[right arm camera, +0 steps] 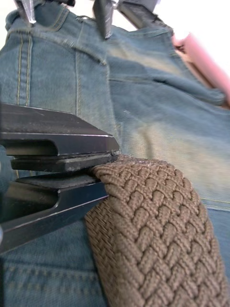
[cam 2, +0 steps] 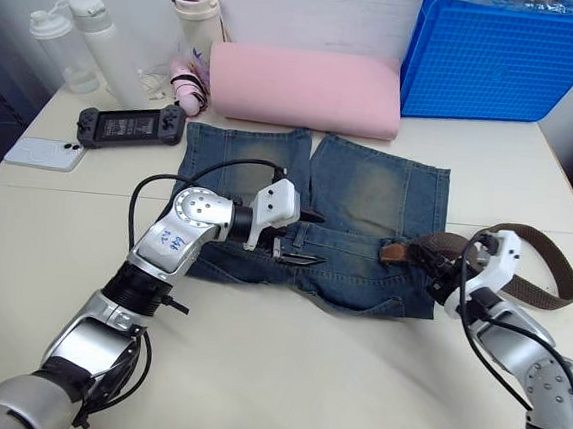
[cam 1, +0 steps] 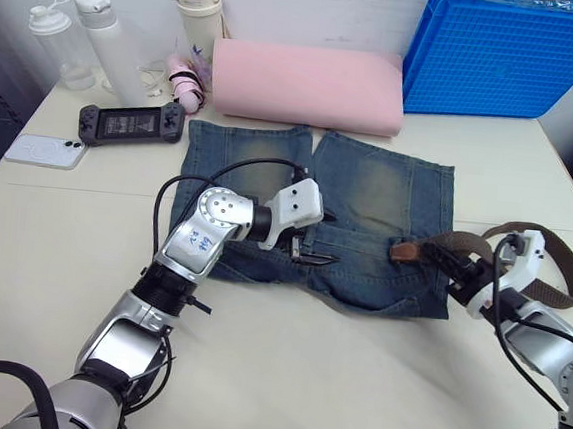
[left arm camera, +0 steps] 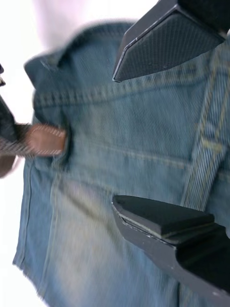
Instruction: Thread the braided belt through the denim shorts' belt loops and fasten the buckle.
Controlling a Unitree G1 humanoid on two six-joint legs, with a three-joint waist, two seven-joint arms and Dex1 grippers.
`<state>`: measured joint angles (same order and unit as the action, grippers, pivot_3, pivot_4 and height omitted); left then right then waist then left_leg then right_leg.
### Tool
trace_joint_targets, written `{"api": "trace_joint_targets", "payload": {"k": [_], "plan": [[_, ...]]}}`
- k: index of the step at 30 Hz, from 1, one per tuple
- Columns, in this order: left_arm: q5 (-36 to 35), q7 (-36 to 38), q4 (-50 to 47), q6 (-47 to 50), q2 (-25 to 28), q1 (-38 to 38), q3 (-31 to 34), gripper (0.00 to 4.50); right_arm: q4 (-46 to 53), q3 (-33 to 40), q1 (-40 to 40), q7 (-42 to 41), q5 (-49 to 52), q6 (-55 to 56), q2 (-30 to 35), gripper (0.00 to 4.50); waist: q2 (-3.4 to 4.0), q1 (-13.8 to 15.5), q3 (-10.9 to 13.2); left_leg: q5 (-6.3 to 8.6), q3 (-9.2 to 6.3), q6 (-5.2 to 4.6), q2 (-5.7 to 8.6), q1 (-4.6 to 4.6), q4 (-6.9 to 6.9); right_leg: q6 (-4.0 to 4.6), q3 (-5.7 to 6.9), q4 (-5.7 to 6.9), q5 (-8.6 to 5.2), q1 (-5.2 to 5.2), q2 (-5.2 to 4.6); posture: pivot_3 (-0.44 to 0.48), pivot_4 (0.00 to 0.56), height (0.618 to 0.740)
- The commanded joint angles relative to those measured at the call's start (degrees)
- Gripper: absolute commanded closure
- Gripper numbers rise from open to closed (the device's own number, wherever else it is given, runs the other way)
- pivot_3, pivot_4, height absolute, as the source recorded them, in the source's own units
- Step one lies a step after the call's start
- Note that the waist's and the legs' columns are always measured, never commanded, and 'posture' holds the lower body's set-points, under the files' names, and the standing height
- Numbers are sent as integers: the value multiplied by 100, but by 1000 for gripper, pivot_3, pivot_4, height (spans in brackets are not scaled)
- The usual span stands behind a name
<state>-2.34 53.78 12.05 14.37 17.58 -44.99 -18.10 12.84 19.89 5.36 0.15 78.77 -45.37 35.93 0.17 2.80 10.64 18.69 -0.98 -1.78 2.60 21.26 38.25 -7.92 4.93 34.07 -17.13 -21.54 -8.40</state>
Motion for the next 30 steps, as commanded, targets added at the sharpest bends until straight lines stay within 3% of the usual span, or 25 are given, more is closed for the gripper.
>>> {"api": "trace_joint_targets", "payload": {"k": [1,10,30], "plan": [[113,-199,-19,-357,-56,-135,62,398,-9,-59,39,-294,-460,51,-53,4500,0,8,0,0,-1,0,0,2,1,0,1,0,0,0,0,0,150,740],[-126,-177,-184,-326,-151,-37,171,398,1,727,376,-518,-136,-265,467,4500,0,7,0,0,0,0,3,1,2,-4,-1,1,2,0,-2,0,150,740],[-181,59,-504,-131,-67,178,79,398,142,683,362,-472,-672,-612,259,4500,0,2,0,0,1,0,2,0,2,-5,-1,1,3,0,-2,0,150,740]]}}
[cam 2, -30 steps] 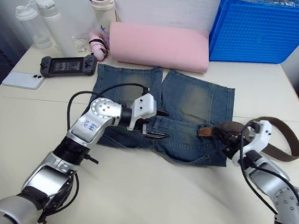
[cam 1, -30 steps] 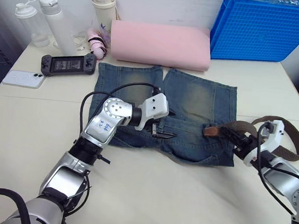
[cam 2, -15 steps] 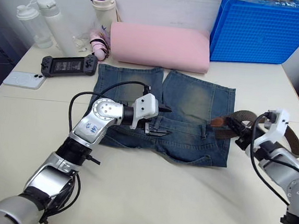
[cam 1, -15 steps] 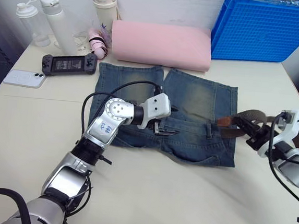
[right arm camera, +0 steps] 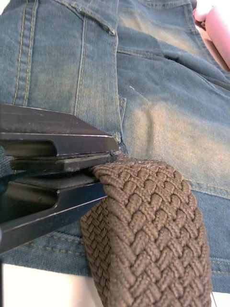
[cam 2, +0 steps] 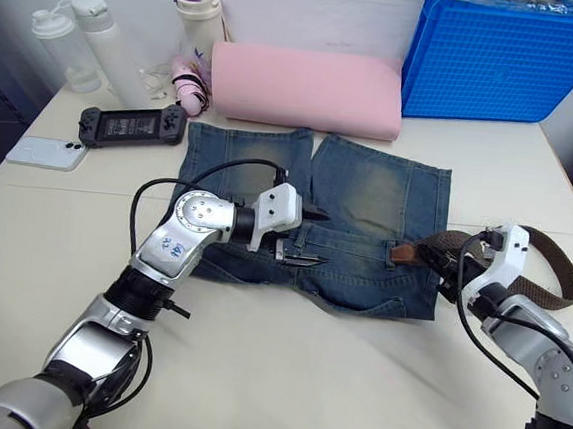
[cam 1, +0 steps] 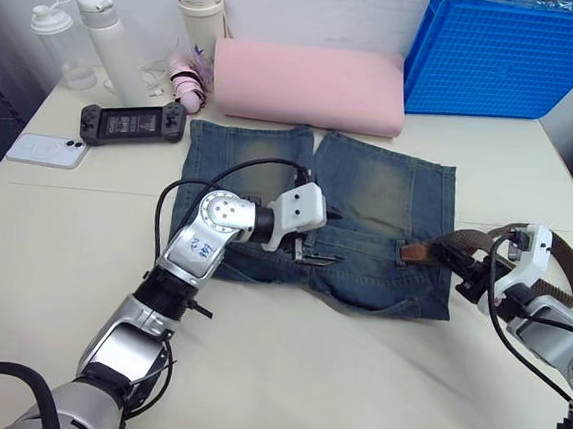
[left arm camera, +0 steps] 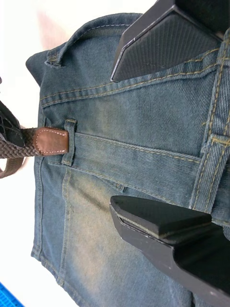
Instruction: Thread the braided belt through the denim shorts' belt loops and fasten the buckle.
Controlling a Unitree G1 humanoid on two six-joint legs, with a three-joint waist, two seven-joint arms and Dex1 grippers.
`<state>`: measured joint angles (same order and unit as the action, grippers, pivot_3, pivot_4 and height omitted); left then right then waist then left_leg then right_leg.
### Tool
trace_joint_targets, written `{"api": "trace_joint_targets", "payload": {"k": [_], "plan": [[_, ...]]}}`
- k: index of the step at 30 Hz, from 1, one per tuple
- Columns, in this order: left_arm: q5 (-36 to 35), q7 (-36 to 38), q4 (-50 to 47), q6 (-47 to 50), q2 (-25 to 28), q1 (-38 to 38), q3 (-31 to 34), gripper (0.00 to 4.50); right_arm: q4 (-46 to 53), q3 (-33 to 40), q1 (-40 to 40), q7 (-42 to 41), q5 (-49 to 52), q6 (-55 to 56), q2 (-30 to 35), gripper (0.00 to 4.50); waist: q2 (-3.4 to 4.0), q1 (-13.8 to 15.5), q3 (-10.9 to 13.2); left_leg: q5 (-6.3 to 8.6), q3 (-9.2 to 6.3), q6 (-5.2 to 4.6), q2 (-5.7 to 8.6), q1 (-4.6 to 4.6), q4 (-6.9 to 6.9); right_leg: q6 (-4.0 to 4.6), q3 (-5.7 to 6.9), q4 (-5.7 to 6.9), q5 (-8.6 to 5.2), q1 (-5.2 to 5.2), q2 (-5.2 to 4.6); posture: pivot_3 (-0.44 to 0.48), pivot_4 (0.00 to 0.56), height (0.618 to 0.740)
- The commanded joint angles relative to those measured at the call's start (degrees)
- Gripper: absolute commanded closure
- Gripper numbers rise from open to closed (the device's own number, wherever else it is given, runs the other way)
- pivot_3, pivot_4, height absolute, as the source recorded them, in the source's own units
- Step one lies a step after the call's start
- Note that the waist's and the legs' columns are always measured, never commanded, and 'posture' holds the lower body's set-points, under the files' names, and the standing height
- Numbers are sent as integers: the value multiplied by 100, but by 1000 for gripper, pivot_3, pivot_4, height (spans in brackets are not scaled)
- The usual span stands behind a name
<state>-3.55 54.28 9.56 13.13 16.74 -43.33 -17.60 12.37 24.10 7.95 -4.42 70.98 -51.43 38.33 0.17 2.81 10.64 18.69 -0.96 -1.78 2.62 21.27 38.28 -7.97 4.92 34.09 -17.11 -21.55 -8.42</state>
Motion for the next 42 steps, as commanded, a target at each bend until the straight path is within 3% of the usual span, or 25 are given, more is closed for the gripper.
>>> {"api": "trace_joint_targets", "payload": {"k": [1,14,19,23,31,42], "plan": [[-58,11,-258,-2,10,11,25,398,192,289,120,-2,130,-25,38,4500,0,4,0,0,0,0,0,0,0,0,0,0,0,0,0,0,150,740],[-37,62,-172,-48,2,-38,23,398,360,309,26,116,56,-118,-93,4500,0,5,0,0,-1,0,0,0,0,0,0,-1,0,0,0,0,150,740],[-6,24,-131,-114,-63,-29,-19,398,304,72,-11,171,99,-31,-617,4500,0,-4,0,0,0,0,-1,0,0,0,0,0,0,0,1,0,150,740],[717,-379,227,-943,-66,-169,-377,398,276,-302,115,241,-124,-63,-1047,4500,1,-16,-1,0,0,0,0,-2,-1,0,-3,1,0,0,2,0,150,740],[1516,-1511,1113,-1758,-755,-443,-669,398,23,-603,229,645,-678,-225,-1275,4500,1,-2,-2,0,1,0,2,-2,0,0,-5,2,0,-2,2,0,150,740],[2573,-2283,2416,-2737,-1193,-820,-1315,398,115,-414,205,897,-795,-190,-1450,4500,-3,-11,-8,0,6,0,2,-7,4,-3,-11,9,1,-2,3,0,150,740]]}}
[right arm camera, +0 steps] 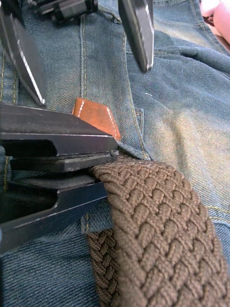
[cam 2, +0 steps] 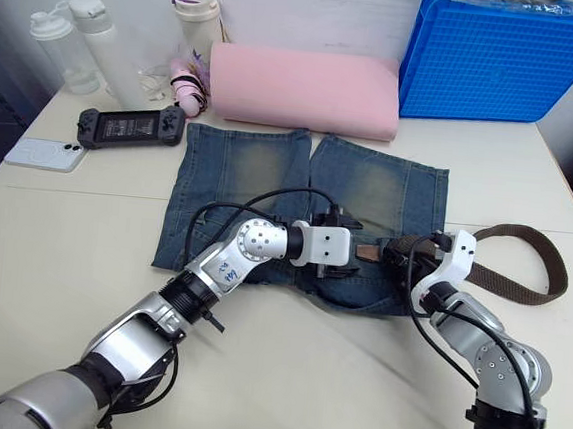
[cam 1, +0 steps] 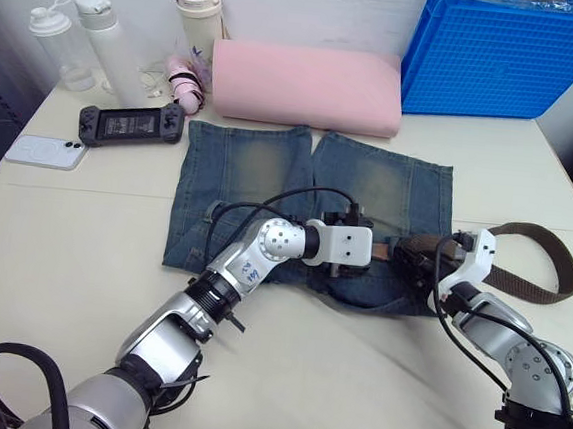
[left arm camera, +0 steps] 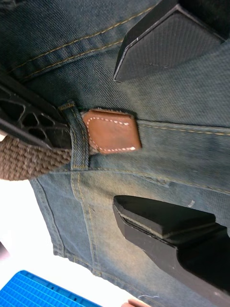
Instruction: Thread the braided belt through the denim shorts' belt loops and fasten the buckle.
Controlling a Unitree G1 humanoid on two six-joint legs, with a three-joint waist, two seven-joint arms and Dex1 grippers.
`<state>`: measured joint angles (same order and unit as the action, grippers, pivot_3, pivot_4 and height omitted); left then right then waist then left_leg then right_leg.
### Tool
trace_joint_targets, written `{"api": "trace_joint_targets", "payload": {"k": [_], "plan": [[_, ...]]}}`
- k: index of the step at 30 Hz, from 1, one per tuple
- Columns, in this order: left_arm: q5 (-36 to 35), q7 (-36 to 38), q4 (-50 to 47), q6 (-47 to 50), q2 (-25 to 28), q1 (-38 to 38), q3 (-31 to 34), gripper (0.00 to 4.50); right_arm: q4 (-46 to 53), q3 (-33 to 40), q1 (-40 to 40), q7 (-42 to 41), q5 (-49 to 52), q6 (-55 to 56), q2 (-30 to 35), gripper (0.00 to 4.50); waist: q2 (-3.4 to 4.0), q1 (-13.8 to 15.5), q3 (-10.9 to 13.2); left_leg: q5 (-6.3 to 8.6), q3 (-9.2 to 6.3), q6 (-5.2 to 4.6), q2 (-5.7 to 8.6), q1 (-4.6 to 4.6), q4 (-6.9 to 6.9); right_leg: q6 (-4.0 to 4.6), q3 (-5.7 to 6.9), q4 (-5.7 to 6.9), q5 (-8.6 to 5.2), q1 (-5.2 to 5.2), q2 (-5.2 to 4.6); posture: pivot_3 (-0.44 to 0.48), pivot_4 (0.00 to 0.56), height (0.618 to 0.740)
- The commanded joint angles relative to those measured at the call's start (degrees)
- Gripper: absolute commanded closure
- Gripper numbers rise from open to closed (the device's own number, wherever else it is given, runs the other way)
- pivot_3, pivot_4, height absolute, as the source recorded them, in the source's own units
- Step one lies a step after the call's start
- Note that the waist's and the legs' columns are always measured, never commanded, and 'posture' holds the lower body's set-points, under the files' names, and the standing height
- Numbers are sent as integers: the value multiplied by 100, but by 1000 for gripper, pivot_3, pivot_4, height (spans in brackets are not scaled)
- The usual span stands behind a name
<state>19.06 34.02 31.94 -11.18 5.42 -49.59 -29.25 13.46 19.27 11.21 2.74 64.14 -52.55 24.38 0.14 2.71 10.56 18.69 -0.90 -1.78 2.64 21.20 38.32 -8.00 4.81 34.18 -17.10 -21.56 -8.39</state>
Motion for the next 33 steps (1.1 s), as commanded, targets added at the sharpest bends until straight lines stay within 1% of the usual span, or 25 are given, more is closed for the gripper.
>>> {"api": "trace_joint_targets", "payload": {"k": [1,7,11,14,19,21,27,30,32,33], "plan": [[397,-371,262,-357,-86,-245,-171,398,17,90,-127,190,-107,-80,-64,4500,0,5,-1,0,0,0,0,0,0,0,-1,0,0,0,0,0,150,740],[1015,-1056,684,-606,-146,-535,-376,398,123,123,-146,227,-67,-137,-98,4500,-1,22,-1,0,0,0,1,1,0,-2,-2,0,1,0,0,0,150,740],[1171,-1429,854,-713,-227,-616,-349,398,188,130,-157,248,-9,-172,-109,4500,-2,34,-1,0,0,0,4,1,1,-4,-4,0,2,0,-2,0,150,740],[1016,-1283,861,-910,-318,-553,-309,1222,210,132,-187,250,-1,-174,-111,4500,-2,38,-1,0,0,-1,5,2,3,-5,-4,0,3,0,-3,0,150,740],[1142,-1414,924,-1090,-272,-563,-342,3441,250,170,-229,291,29,-167,-133,4500,-1,33,-1,0,0,-1,5,4,2,-6,-4,-1,3,-2,-3,0,150,740],[1164,-1497,919,-1109,-261,-560,-304,4439,281,193,-252,308,60,-174,-139,4500,1,33,-4,0,0,-1,5,5,0,-6,-4,-1,3,-3,-3,0,150,740],[1176,-1702,749,-1215,-246,-575,-203,4480,351,242,-323,362,116,-189,-141,4500,1,35,-4,0,0,-1,5,5,-1,-6,-3,-3,3,-3,-3,0,150,740],[1197,-1769,700,-1190,-200,-592,-149,4480,462,363,-353,366,325,-160,-150,4500,1,38,-3,0,0,-1,6,6,-1,-6,-3,-3,3,-4,-3,0,150,740],[1119,-1714,700,-1156,-190,-612,-86,4500,630,529,-385,316,655,-107,-133,3649,1,47,-3,0,-1,-1,6,7,-1,-6,-3,-3,3,-5,-4,0,150,740],[1081,-1678,699,-1137,-192,-618,-67,4500,759,578,-428,225,755,-112,-49,3377,0,39,-3,0,-4,-1,6,8,-3,-6,-1,-4,3,-5,-4,0,150,740]]}}
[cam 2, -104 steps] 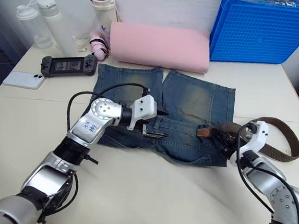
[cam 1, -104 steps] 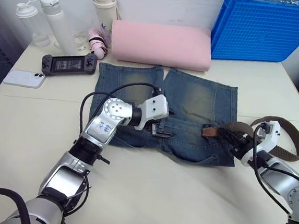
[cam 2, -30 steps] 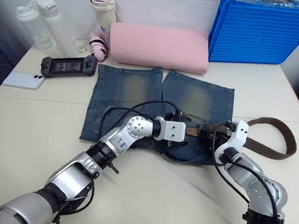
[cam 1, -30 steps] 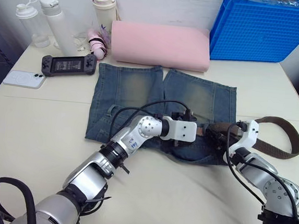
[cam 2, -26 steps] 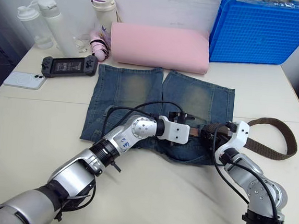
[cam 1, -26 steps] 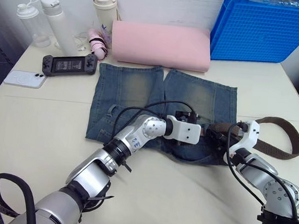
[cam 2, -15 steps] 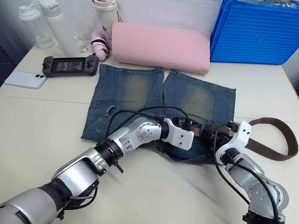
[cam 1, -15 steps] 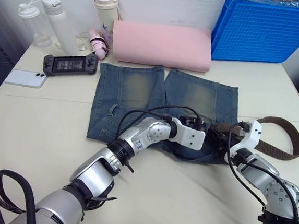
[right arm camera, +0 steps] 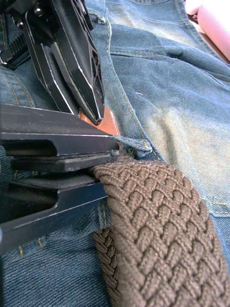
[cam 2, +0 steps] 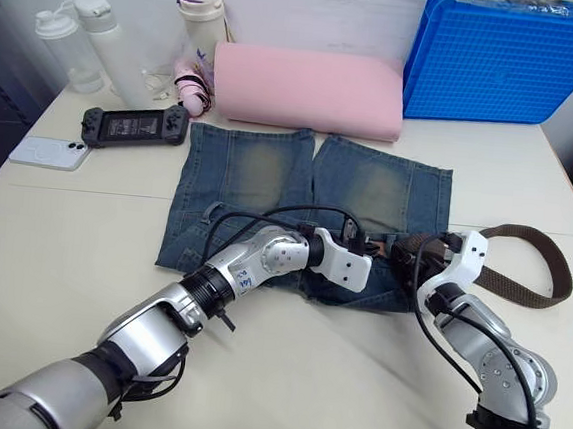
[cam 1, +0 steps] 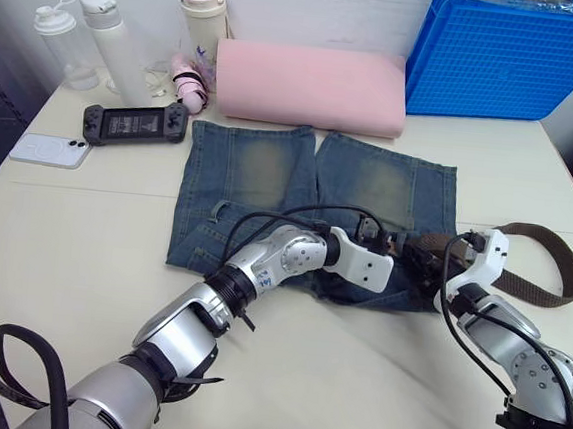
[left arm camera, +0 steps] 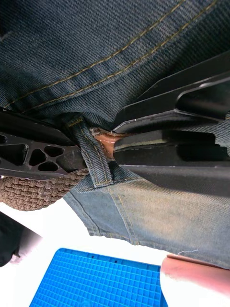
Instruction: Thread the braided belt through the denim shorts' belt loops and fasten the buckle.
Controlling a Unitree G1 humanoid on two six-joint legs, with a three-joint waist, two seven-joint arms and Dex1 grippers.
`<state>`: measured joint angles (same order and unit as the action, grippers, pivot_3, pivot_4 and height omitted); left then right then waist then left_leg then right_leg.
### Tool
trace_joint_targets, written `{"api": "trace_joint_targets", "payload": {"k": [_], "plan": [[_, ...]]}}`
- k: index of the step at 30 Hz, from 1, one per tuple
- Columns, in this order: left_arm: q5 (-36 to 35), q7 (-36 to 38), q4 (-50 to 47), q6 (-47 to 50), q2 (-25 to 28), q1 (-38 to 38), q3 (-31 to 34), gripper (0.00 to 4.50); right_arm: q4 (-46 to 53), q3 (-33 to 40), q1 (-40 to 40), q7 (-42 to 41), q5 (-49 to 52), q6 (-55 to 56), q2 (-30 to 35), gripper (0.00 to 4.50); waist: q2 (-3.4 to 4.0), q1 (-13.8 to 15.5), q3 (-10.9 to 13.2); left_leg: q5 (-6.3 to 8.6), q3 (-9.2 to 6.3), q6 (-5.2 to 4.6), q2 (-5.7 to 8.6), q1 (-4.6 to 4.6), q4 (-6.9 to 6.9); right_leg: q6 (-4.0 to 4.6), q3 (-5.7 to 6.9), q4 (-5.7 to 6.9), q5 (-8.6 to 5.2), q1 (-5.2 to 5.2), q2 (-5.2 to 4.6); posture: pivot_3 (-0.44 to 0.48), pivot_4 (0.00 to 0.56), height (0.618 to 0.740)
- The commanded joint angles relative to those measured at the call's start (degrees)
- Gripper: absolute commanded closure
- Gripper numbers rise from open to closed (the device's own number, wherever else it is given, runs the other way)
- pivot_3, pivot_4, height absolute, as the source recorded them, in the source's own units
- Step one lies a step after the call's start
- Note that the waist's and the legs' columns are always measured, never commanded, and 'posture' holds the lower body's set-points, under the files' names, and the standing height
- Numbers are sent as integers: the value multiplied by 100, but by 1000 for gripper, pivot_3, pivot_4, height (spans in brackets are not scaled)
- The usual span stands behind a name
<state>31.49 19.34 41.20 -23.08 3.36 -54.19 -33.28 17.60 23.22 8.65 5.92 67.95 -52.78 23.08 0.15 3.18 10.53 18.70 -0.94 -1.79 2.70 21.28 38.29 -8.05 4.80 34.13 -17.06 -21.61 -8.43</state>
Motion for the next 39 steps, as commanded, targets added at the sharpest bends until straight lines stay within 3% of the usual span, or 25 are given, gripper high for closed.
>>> {"api": "trace_joint_targets", "payload": {"k": [1,5,8,11,14,22,31,39], "plan": [[-198,-171,-226,60,4,-157,360,4500,465,204,-221,-174,443,-104,178,3028,0,-17,0,0,1,0,-1,0,0,0,-1,0,0,0,0,0,150,740],[-317,8,-244,87,-44,-162,438,4500,1112,285,-479,-608,441,-79,714,1331,2,-27,1,0,7,0,-1,0,-4,0,-4,-1,0,-6,0,0,150,740],[-472,254,-245,80,-97,-177,473,4500,1558,14,-733,-1161,-274,162,1280,28,-1,-12,2,1,9,-1,0,1,-4,0,-5,-2,0,-6,0,0,150,740],[-676,565,-269,111,-188,-173,505,4500,1607,-806,-733,-1460,-1433,405,1770,28,-3,-20,3,2,10,-3,0,0,-2,-1,-6,-3,1,-5,1,0,150,740],[-807,896,-272,78,-216,-223,502,4500,1284,-1735,-732,-1648,-2687,681,2223,789,-4,-9,4,2,10,-3,3,0,-2,-2,-7,-4,1,-5,0,0,150,740],[-1018,1644,-342,144,30,-662,642,4500,460,-2419,-790,-1653,-3899,555,2144,4305,-7,-1,5,1,7,-6,7,4,12,-9,-4,-7,5,1,-3,0,150,740],[-1213,2799,-1434,740,798,-741,851,4500,252,-2401,-753,-1840,-3971,74,1859,4451,-7,-57,5,4,3,-11,5,5,29,-16,-4,-6,9,7,-1,0,150,740],[-1184,3072,-2206,1152,1339,-330,889,4500,167,-2380,-624,-1962,-4060,-46,1701,4451,-5,-172,4,4,4,-10,1,4,11,-16,-7,-12,9,1,2,0,150,740]]}}
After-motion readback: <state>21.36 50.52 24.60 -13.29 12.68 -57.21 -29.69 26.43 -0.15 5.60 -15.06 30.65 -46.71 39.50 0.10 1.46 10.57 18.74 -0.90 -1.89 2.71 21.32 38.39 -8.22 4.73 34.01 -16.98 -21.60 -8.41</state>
